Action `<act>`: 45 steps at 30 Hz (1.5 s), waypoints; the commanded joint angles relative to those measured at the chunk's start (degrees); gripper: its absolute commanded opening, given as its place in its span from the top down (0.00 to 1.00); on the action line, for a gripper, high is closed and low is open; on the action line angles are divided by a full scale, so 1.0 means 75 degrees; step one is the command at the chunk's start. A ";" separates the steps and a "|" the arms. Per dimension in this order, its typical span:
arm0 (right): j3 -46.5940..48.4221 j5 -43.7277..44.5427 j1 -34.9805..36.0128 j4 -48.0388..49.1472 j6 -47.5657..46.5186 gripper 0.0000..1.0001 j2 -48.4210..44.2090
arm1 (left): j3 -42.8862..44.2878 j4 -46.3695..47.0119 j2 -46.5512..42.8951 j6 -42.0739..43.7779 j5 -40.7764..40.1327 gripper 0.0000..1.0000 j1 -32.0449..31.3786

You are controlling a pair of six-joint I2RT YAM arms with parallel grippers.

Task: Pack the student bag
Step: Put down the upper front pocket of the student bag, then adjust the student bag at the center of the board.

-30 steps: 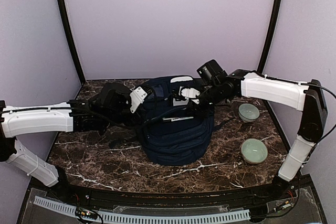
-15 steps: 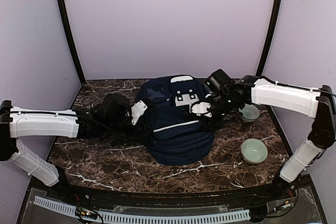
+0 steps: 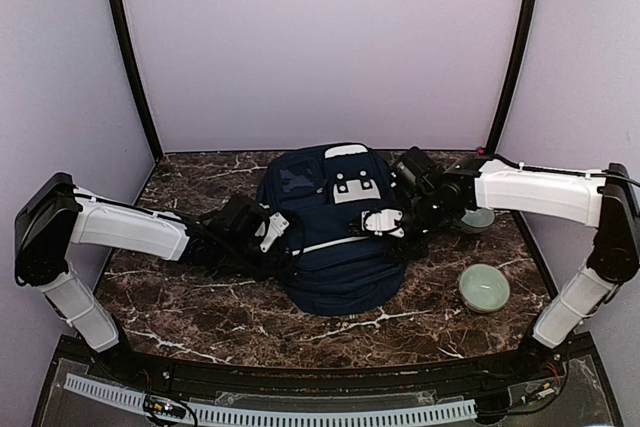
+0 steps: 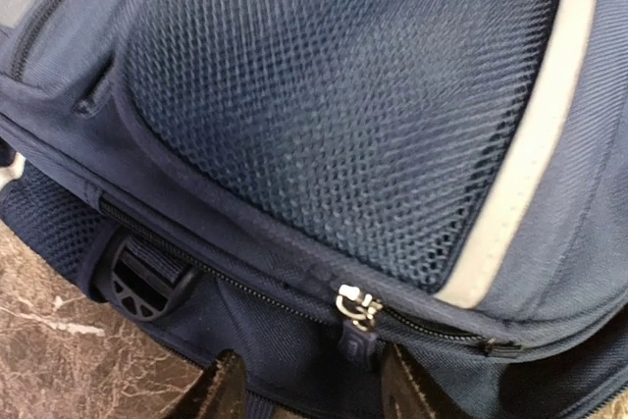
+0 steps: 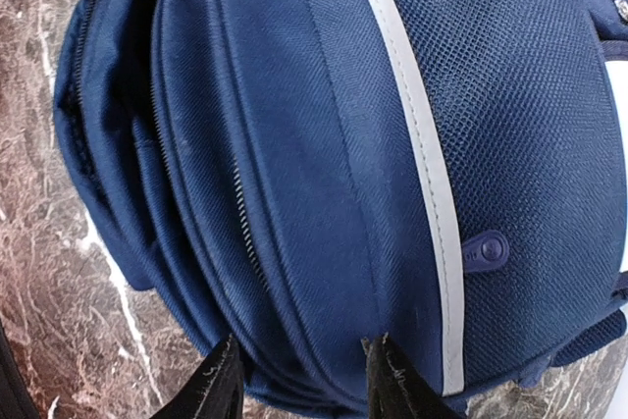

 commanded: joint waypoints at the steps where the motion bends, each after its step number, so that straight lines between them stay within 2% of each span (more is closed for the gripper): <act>1: -0.0158 0.0163 0.0050 0.0602 0.0338 0.57 0.0399 | 0.0232 0.0267 0.0264 0.0051 0.0127 0.55 0.0057; 5: -0.0025 0.0110 0.0051 0.0503 0.0435 0.59 0.0638 | 0.0287 0.0395 0.0391 0.0091 0.0053 0.65 0.0070; 11: 0.1493 -0.1632 0.0014 -0.0521 0.0692 0.58 0.0592 | 0.0158 0.0744 0.0222 0.0130 -0.0014 0.83 0.0096; 16: 0.2433 -0.2029 0.0016 -0.0631 0.0775 0.58 0.1195 | 0.0176 0.0669 -0.0199 -0.0009 -0.0013 0.99 0.0104; 28: 0.4472 -0.3153 0.0064 0.0626 0.2651 0.64 0.3737 | -0.0652 0.0564 -0.1577 -0.0818 0.0563 1.00 0.0093; 35: 0.4367 -0.2592 0.0253 0.0976 0.3299 0.65 0.4690 | -0.0823 0.0266 -0.1380 -0.1220 0.1096 1.00 -0.0073; 45: 0.4606 -0.2436 -0.0073 0.0934 0.4012 0.66 0.5393 | -0.0887 0.0109 -0.0791 -0.1321 0.0983 1.00 -0.1215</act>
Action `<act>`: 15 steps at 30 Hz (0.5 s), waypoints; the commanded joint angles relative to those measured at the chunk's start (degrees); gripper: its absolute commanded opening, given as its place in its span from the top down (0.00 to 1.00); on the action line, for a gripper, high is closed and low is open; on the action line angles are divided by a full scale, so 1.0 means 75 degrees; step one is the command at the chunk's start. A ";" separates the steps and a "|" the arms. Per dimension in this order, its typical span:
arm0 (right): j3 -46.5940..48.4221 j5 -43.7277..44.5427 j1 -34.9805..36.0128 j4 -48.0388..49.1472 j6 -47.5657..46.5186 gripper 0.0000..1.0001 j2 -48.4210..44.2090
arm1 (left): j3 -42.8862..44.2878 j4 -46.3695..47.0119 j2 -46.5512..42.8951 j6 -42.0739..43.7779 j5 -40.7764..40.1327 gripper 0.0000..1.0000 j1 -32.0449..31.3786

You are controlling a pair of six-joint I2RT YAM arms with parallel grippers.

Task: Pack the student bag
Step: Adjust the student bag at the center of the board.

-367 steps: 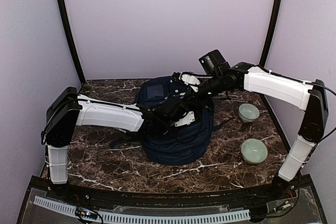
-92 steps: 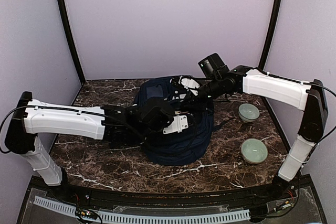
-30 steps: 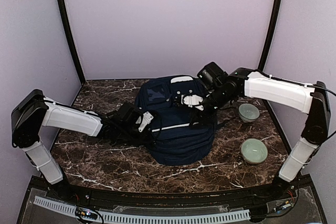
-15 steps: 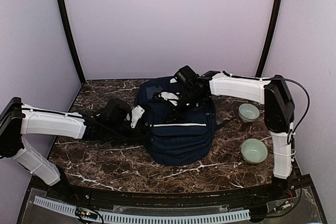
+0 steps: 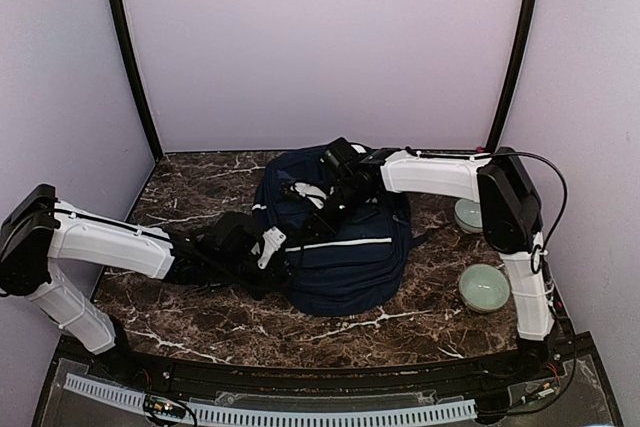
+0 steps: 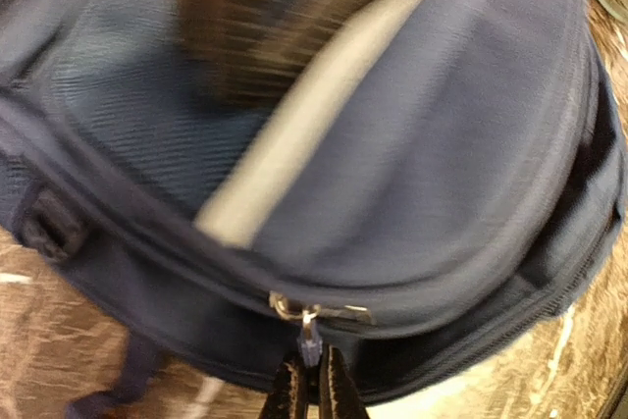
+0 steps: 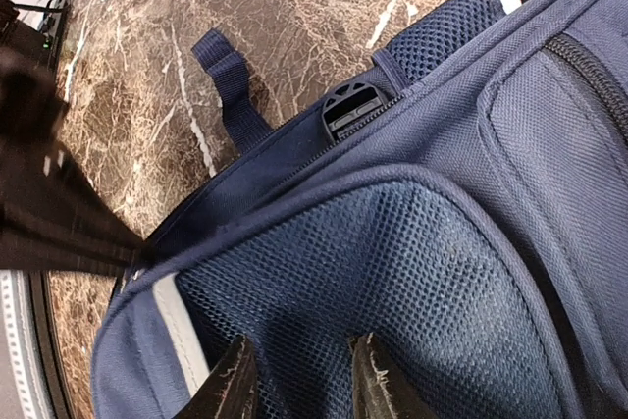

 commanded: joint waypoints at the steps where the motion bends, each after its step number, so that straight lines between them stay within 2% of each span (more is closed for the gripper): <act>1: 0.0097 0.0535 -0.0229 -0.0159 0.0439 0.66 0.0716 | 0.0007 -0.0059 0.0224 -0.0067 0.0443 1.00 -0.0657; 6: 0.0166 0.0482 -0.0259 -0.0220 0.0494 0.66 0.0915 | 0.0253 0.0275 0.0477 -0.0123 0.0648 1.00 -0.1008; 15: 0.0153 0.0479 -0.0271 -0.0252 0.0492 0.66 0.0939 | 0.0856 0.0649 0.0997 0.0145 0.0752 1.00 -0.1067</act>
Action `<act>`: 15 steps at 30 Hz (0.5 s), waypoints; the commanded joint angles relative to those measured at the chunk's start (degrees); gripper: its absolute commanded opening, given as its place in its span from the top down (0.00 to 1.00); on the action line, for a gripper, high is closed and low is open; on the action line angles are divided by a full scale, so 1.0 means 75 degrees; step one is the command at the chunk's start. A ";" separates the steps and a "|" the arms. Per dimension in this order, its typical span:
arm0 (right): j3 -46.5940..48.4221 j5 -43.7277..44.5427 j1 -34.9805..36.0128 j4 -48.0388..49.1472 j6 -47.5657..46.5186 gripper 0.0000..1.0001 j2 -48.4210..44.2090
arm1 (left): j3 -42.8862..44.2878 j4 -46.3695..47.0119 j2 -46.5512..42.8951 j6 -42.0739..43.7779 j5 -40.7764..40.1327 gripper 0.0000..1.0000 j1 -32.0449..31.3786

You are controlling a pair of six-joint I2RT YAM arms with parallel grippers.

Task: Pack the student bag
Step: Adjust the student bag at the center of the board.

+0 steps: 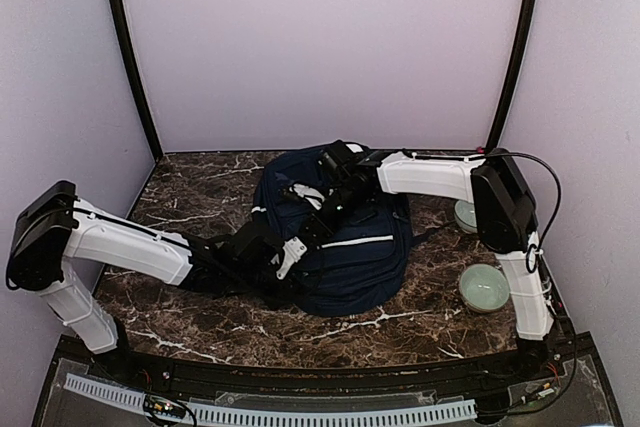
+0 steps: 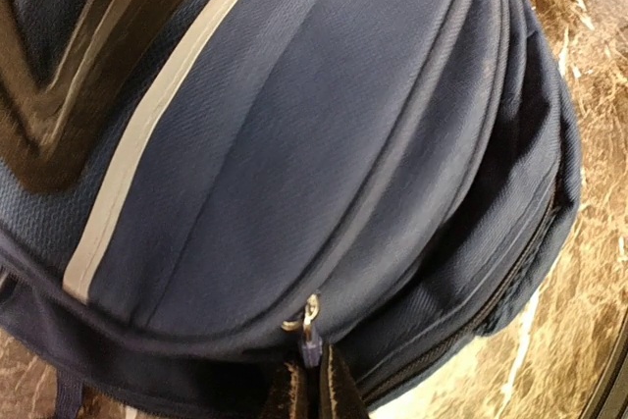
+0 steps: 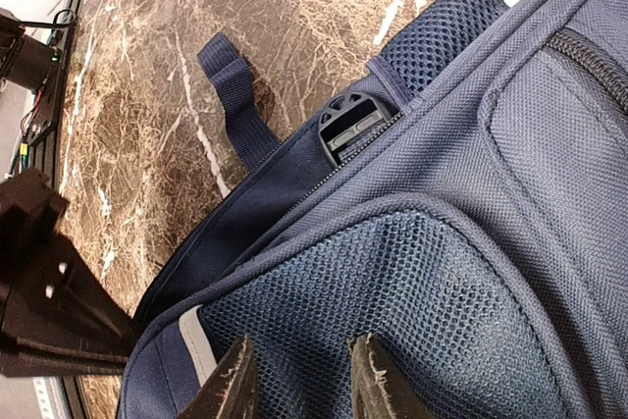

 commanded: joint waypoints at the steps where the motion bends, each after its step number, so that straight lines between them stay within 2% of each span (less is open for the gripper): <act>1: -0.0075 0.0832 -0.0250 -0.0241 0.0081 0.66 0.0590 | 0.0594 0.0381 0.0327 0.0255 0.0821 1.00 -0.0225; 6: -0.0059 0.0653 -0.0334 -0.0449 0.0025 0.66 0.0351 | 0.1065 0.0361 0.0703 0.0324 0.1006 1.00 -0.0289; 10: 0.0093 0.0557 -0.0604 -0.1019 -0.0226 0.67 -0.0336 | 0.1230 0.0176 0.0677 0.0393 0.1026 1.00 -0.0319; 11: 0.0079 0.0473 -0.0719 -0.1139 -0.0268 0.66 -0.0586 | 0.1270 0.0056 0.0632 0.0430 0.1032 0.97 -0.0325; 15: -0.0455 0.0225 -0.1195 -0.1318 -0.0467 0.65 -0.1774 | 0.1503 -0.0927 0.0284 0.0641 0.0834 0.73 -0.0361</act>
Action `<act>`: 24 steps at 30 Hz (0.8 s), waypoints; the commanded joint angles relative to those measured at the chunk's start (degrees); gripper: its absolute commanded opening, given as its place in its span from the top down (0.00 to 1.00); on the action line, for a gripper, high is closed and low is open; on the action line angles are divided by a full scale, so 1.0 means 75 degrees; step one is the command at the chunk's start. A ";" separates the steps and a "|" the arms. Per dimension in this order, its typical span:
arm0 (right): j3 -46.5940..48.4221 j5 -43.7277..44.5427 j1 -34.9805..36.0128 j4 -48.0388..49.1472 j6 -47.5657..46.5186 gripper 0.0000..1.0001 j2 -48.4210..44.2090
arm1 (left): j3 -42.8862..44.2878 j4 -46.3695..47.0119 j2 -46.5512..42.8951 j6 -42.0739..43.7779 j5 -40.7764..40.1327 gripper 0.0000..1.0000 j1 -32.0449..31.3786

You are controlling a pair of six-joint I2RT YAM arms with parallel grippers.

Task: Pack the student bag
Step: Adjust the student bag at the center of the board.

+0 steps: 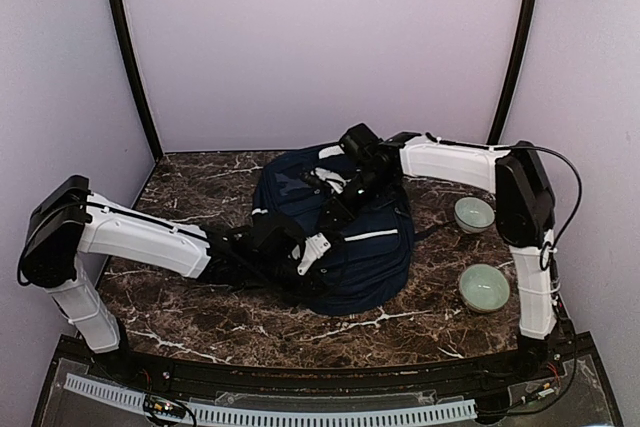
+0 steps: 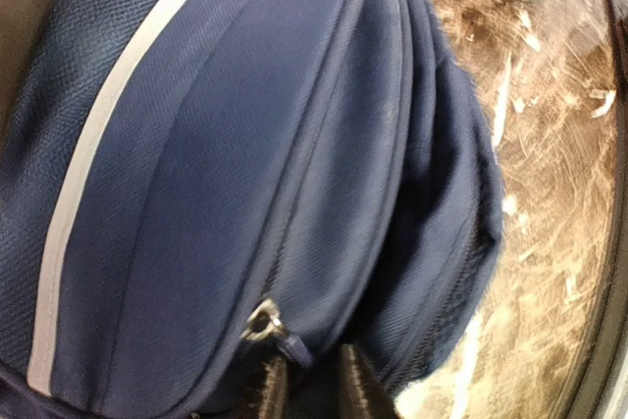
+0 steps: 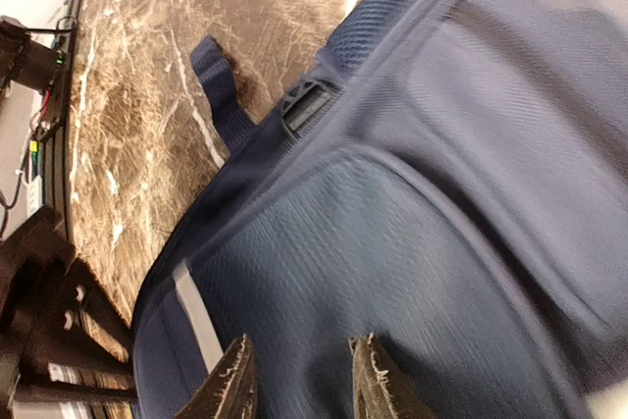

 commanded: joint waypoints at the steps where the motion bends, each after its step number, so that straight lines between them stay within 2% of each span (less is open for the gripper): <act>1: -0.0668 0.0366 -0.0836 -0.0497 -0.0343 0.64 -0.1576 | 0.0349 -0.1037 -0.0653 0.0377 0.0153 0.69 -0.0180; 7: -0.2579 0.1481 -0.0994 -0.0258 -0.0972 0.64 -0.3145 | 0.0672 -0.2736 -0.1500 0.1253 -0.0839 0.59 -0.0182; 13: -0.4126 0.2372 -0.1061 -0.0014 -0.1182 0.64 -0.3839 | 0.0910 -0.3435 -0.1259 0.1946 -0.2154 0.56 -0.0006; 19: -0.4688 0.3240 -0.1105 0.0411 -0.1257 0.64 -0.3753 | 0.0708 -0.2851 -0.1147 0.1680 -0.1389 0.56 0.0641; 24: -0.4205 0.3529 -0.1365 0.0834 -0.1124 0.65 -0.2948 | 0.0766 -0.2550 -0.0626 0.1373 -0.0843 0.57 0.0653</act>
